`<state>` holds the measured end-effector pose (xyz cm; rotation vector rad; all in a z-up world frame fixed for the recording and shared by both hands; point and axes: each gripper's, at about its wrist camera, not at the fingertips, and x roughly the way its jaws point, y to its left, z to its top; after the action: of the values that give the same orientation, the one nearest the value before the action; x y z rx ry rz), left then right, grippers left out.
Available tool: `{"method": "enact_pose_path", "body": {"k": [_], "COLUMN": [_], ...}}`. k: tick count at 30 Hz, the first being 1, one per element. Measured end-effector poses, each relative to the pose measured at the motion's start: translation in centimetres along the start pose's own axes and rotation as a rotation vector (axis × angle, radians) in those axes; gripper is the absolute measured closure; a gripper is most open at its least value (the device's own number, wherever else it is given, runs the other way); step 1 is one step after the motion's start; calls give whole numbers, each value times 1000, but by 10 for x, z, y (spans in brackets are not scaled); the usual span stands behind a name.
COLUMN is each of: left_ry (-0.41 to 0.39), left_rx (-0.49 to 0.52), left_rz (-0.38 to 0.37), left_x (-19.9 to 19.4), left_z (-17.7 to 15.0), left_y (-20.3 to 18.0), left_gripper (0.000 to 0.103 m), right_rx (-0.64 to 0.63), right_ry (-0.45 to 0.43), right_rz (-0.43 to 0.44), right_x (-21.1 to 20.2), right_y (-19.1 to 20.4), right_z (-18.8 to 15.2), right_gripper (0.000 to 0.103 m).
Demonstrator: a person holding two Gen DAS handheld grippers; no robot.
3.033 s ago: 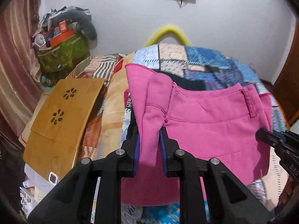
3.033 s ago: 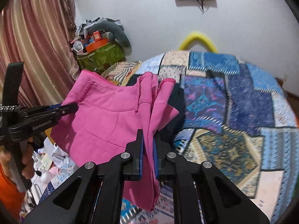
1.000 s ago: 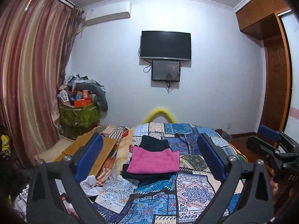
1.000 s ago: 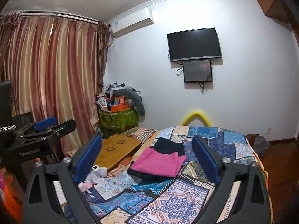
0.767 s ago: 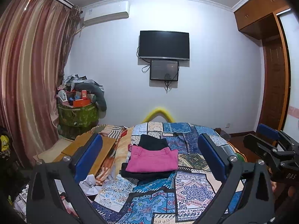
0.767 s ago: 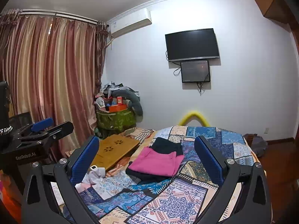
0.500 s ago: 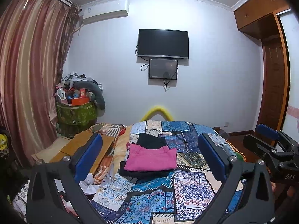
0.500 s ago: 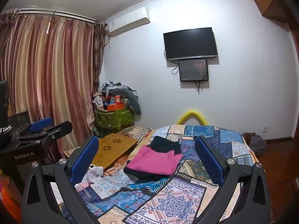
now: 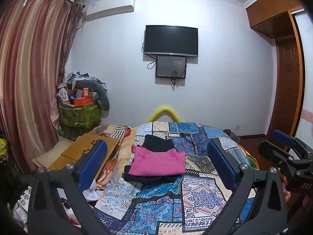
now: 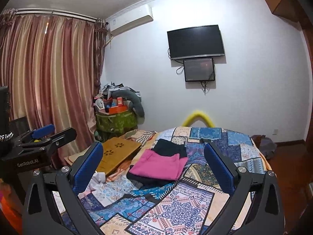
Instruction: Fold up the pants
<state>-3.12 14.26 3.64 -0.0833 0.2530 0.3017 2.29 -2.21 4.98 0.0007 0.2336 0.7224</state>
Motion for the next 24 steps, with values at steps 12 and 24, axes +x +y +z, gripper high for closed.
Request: {"method": "enact_pose_path", "body": {"k": [12,24], "left_ry": [12,28], "left_rx": [-7,-5], "left_rz": [-10,-39], "left_x": [4,5], "left_z": [-3,-4], "left_y": [1,-1], "left_gripper": [0,0], "right_rx": [5,17], "right_ry": [7,3], "right_rz": [-3,-16], "right_x": [-2,-4], "right_y": [-2,-5], "right_z": [1,2], "right_gripper": [1,1]}}
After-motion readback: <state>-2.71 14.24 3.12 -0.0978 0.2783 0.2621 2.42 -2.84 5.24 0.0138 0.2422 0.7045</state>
